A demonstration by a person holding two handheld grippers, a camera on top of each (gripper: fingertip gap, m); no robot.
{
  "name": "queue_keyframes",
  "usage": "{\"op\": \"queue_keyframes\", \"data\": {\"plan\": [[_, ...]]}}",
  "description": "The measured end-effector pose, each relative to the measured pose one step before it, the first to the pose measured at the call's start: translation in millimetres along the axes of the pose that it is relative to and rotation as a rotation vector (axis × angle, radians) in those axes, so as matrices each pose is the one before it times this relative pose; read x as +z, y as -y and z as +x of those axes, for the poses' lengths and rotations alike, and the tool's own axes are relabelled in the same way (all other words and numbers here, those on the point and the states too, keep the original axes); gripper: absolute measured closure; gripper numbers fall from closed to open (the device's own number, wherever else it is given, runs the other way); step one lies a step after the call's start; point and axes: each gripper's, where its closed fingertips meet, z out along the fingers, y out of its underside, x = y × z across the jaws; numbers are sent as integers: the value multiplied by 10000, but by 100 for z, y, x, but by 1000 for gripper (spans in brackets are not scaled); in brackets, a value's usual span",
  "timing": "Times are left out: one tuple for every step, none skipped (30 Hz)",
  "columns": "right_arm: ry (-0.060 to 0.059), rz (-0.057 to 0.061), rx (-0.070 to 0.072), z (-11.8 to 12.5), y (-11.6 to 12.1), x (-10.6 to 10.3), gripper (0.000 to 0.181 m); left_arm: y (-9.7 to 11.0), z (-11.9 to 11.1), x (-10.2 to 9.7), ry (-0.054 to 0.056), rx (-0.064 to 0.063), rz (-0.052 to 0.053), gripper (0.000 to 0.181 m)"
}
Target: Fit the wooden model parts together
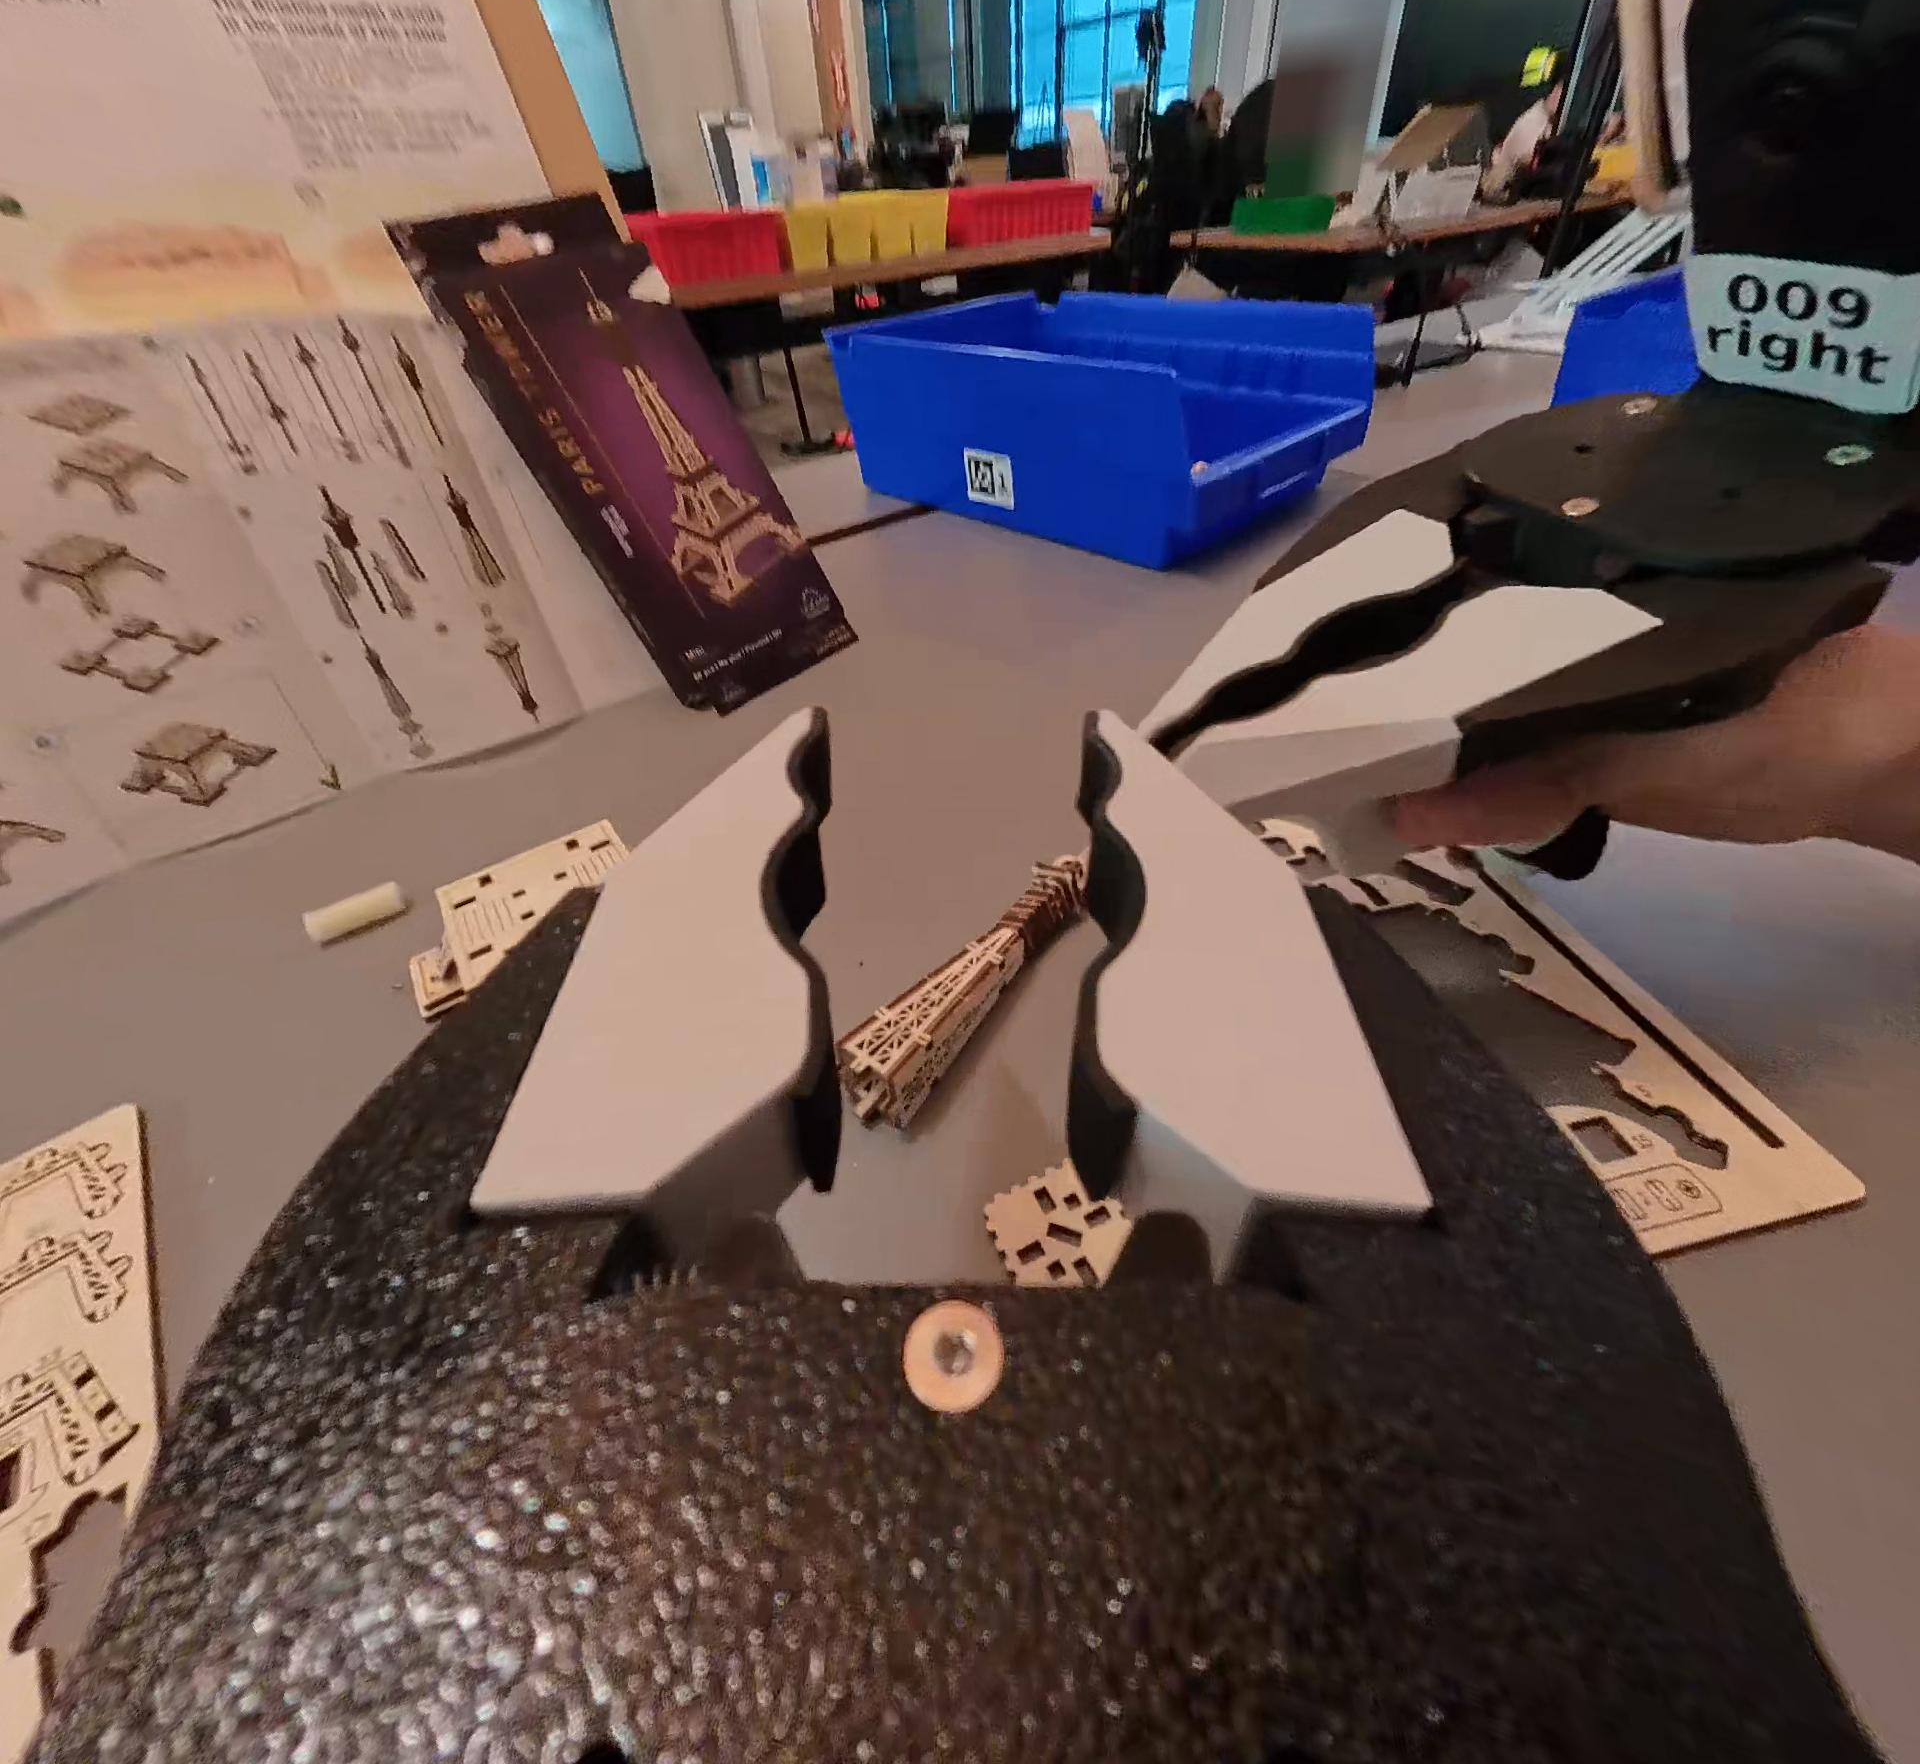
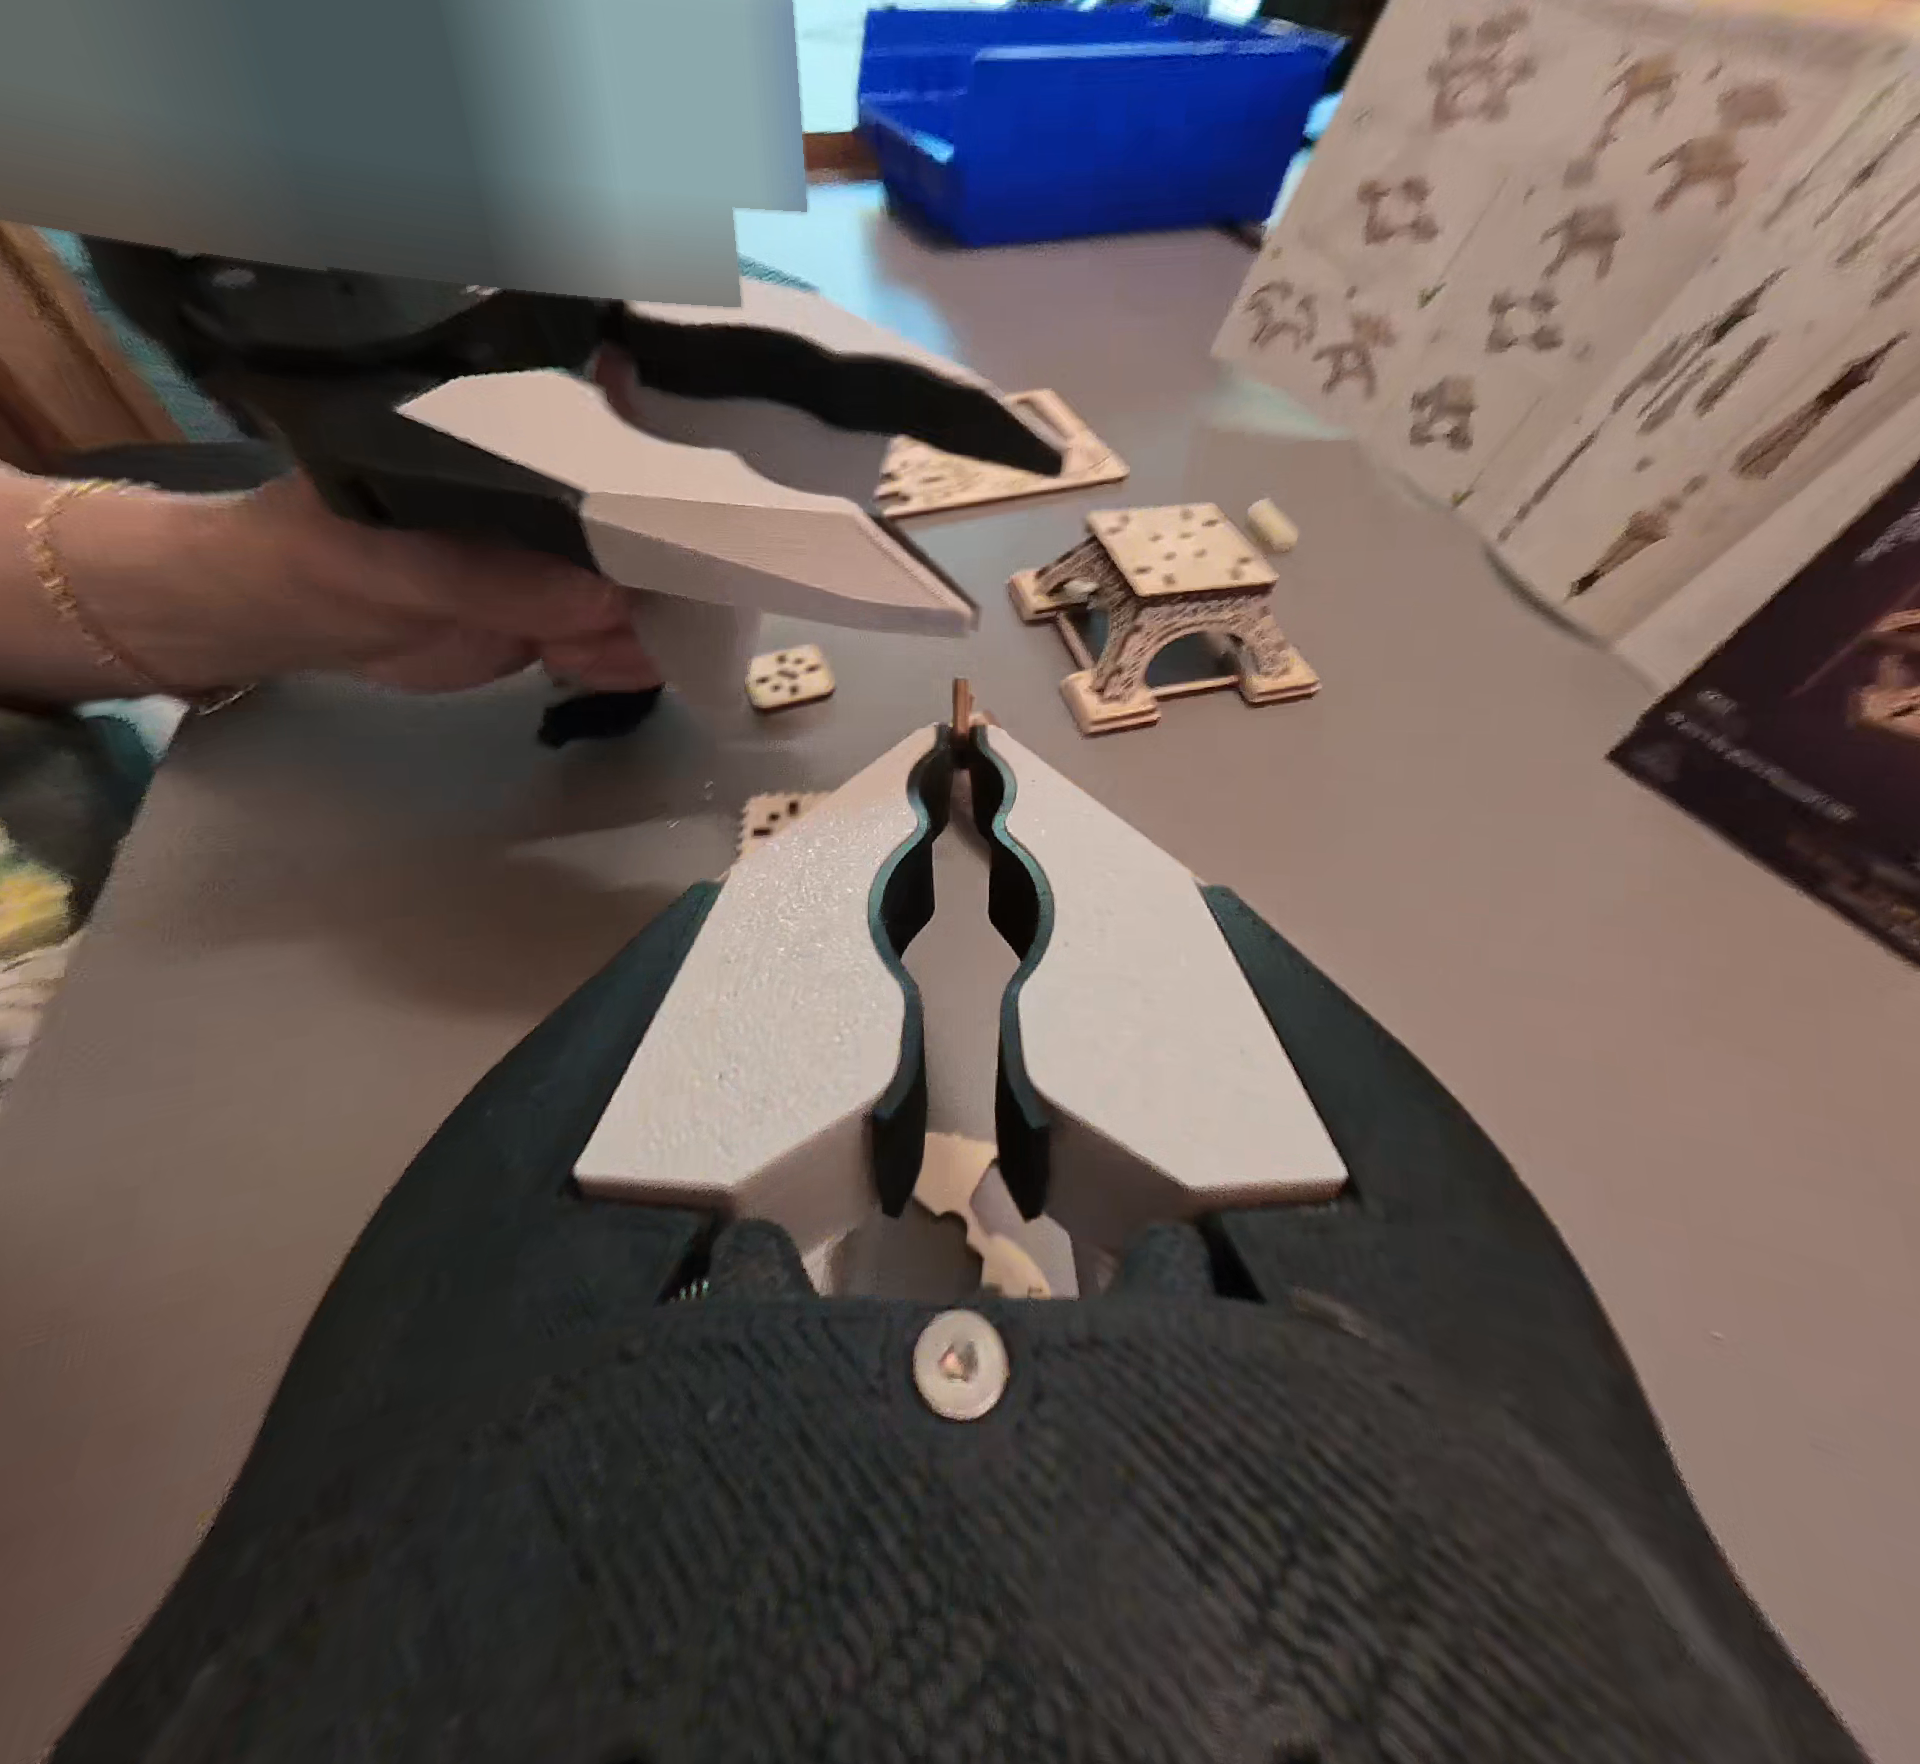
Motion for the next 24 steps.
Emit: {"op": "queue_keyframes", "data": {"plan": [[-372,181,-111,362,352,-17,181,349,80,-499,-52,77,309,137],[-172,162,-112,114,314,-41,181,327,153,-484,-103,112,282,138],[-94,275,-111,-29,447,-57,181,206,-45,-433,12,121,189,143],[-38,270,-114,-133,415,-36,181,76,-61,-346,16,145,101,144],[88,178,-147,-352,262,28,181,13,67,-243,-71,118,55,144],[11,120,-152,-271,197,86,181,-64,42,-148,-55,20,-2,144],[-125,81,-148,-83,167,106,181,-71,-59,-106,15,-22,-47,145],[13,80,-133,-263,187,106,181,-69,-46,-94,5,6,-47,145],[39,172,-70,-273,345,61,181,-35,-70,-107,33,27,-25,146],[15,208,-22,-234,386,43,181,-15,-120,-139,73,34,-11,146],[32,106,-17,-230,221,76,181,7,54,-136,-48,33,12,147],[-45,-7,-55,-130,10,127,181,50,57,-145,-45,-1,36,147],[-95,-83,-92,-46,-123,175,181,66,3,-143,4,7,53,147],[4,-54,-87,-201,-90,174,181,27,105,-115,-69,15,17,149],[55,8,-9,-261,-8,157,181,-18,89,-79,-55,9,-15,149],[49,13,38,-231,18,148,181,-15,-36,-66,44,17,-14,149],[7,47,22,-144,96,111,181,-57,12,-23,-2,25,-43,149],[-1,95,8,-118,183,50,181,-65,-14,9,17,7,-55,150],[-16,-43,-22,-32,-39,66,181,-38,-45,-28,26,6,-27,149],[20,-22,-1,-52,-21,29,181,-30,0,-32,8,36,-17,149],[24,-2,-11,-60,5,8,181,11,-1,-42,17,47,3,149],[23,-23,-80,-87,-19,7,181,-42,8,-42,25,86,-26,149],[18,-73,-175,-91,-99,15,181,-84,24,-35,20,145,-55,149],[-8,-83,-277,-83,-107,4,181,-79,-4,-28,27,160,-53,148]]}}
